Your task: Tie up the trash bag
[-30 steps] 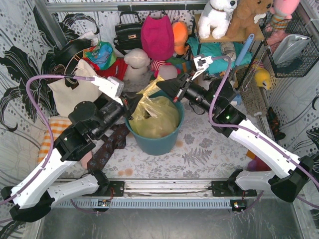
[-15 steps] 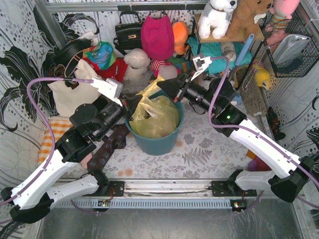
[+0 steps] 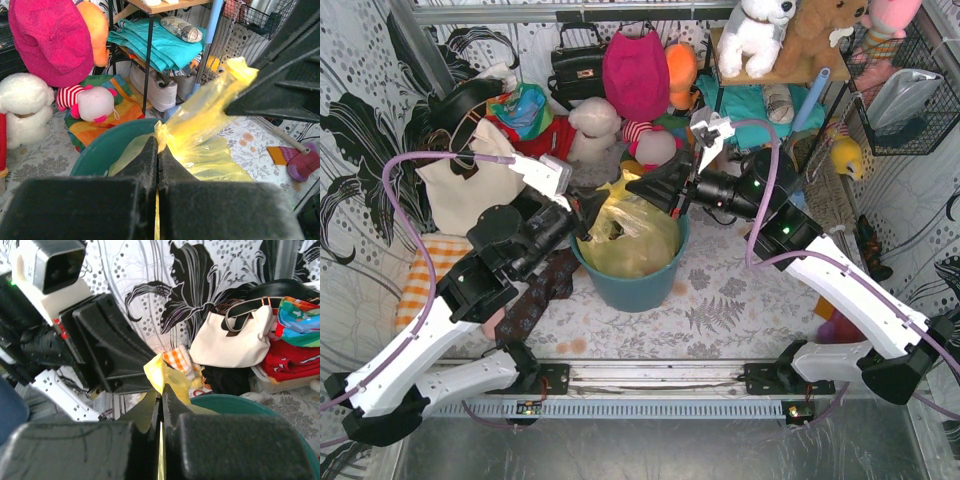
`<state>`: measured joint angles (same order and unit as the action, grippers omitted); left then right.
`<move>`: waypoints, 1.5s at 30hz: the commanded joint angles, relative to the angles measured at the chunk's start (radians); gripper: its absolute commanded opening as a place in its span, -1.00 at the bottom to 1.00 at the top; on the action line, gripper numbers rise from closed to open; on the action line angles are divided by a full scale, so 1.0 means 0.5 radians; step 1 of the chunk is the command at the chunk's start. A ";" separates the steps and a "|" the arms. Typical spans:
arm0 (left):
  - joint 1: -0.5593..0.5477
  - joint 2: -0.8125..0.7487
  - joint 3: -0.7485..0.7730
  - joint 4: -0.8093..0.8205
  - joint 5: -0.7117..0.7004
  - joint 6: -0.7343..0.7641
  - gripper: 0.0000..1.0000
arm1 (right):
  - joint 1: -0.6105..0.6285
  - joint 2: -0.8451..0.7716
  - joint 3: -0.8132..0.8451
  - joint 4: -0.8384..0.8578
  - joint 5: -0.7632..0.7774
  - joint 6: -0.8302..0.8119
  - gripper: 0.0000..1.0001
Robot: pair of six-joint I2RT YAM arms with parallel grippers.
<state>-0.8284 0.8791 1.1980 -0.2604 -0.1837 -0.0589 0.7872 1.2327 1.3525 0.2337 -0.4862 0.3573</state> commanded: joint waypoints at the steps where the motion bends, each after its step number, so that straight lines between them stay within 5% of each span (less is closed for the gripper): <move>1: 0.021 -0.011 0.036 0.106 -0.014 -0.025 -1.00 | 0.015 -0.003 0.105 -0.119 -0.300 -0.194 -1.00; 10: 0.025 0.012 0.080 0.096 0.020 -0.033 -1.00 | 0.015 0.125 0.245 -0.354 -0.600 -0.303 -1.00; 21: 0.025 0.027 0.101 0.076 0.048 -0.029 -1.00 | 0.040 0.189 0.322 -0.704 -0.547 -0.429 -1.00; 45: 0.028 0.031 0.114 0.064 0.085 -0.017 -1.00 | 0.291 0.354 0.577 -1.244 0.239 -0.789 -1.00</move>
<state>-0.8227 0.9005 1.2167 -0.2646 -0.1562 -0.0669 0.9165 1.3968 1.6035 -0.3553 -0.4568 0.0082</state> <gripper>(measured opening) 0.010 0.003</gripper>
